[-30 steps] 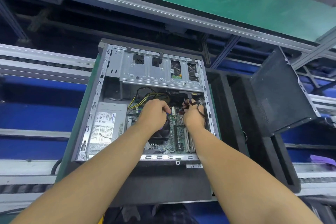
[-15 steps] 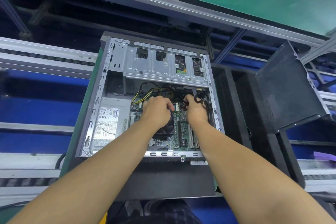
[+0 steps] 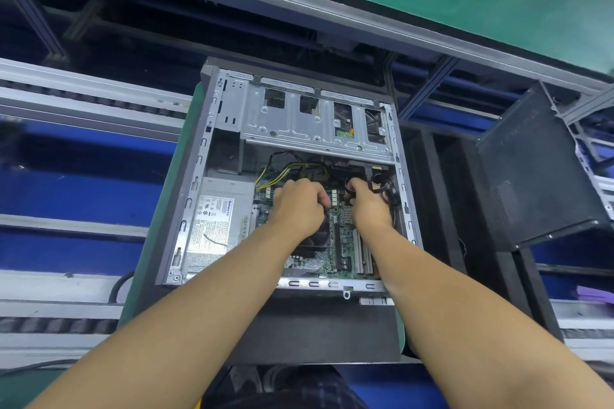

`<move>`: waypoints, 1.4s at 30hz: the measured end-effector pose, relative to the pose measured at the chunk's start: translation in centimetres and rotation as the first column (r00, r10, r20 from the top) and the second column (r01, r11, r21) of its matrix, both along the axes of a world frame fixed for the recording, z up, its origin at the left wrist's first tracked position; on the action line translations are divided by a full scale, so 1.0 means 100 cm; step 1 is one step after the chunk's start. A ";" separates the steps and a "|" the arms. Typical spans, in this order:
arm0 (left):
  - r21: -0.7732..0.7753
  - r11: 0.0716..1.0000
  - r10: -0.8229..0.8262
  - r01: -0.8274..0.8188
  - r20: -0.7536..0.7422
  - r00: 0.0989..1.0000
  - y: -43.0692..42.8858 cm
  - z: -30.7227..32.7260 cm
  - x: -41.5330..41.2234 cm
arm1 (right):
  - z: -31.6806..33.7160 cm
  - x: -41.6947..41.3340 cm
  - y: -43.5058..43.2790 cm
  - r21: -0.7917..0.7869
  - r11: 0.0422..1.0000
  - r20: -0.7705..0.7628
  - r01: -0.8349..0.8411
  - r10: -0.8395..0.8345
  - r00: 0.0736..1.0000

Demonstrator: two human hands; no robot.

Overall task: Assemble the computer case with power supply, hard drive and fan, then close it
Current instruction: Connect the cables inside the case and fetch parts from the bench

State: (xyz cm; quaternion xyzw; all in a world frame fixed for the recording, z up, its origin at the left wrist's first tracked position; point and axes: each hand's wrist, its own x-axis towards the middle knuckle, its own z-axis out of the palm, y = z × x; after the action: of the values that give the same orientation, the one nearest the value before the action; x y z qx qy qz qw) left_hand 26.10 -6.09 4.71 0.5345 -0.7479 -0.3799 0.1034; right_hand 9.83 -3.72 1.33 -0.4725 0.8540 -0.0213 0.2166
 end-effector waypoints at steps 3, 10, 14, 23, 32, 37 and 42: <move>0.004 1.000 -0.001 0.001 0.001 1.000 0.000 -0.001 0.001 | -0.001 0.001 -0.001 0.008 1.000 0.011 -0.006 0.006 1.000; 0.002 1.000 0.006 -0.006 0.007 1.000 -0.001 -0.002 0.000 | 0.002 0.001 -0.002 0.037 0.999 0.024 0.010 -0.011 1.000; 0.002 1.000 0.014 -0.014 0.009 1.000 -0.001 -0.003 -0.001 | 0.004 0.005 0.002 0.023 1.000 -0.004 0.012 -0.012 1.000; 0.009 1.000 0.019 -0.019 0.005 1.000 -0.003 -0.006 -0.001 | 0.010 0.007 0.002 0.028 0.998 -0.089 -0.050 0.052 0.995; -0.003 1.000 0.021 -0.021 -0.007 1.000 -0.003 -0.007 -0.003 | 0.019 0.016 0.005 -0.010 1.000 -0.023 -0.026 0.026 0.999; -0.030 1.000 0.004 -0.006 -0.064 0.998 -0.005 -0.007 -0.007 | 0.045 0.023 0.015 0.167 0.986 0.103 -0.012 -0.006 0.995; -0.058 0.998 0.026 -0.039 -0.215 0.976 -0.002 -0.006 -0.011 | 0.063 0.031 0.035 -0.026 0.999 0.183 -0.024 0.028 0.983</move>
State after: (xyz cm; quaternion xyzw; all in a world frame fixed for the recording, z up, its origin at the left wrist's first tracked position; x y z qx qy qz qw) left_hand 24.96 -6.32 4.14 0.4993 -0.7349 -0.4102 0.2060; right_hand 12.88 -0.24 7.64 -0.4821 0.8240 -0.0719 0.2889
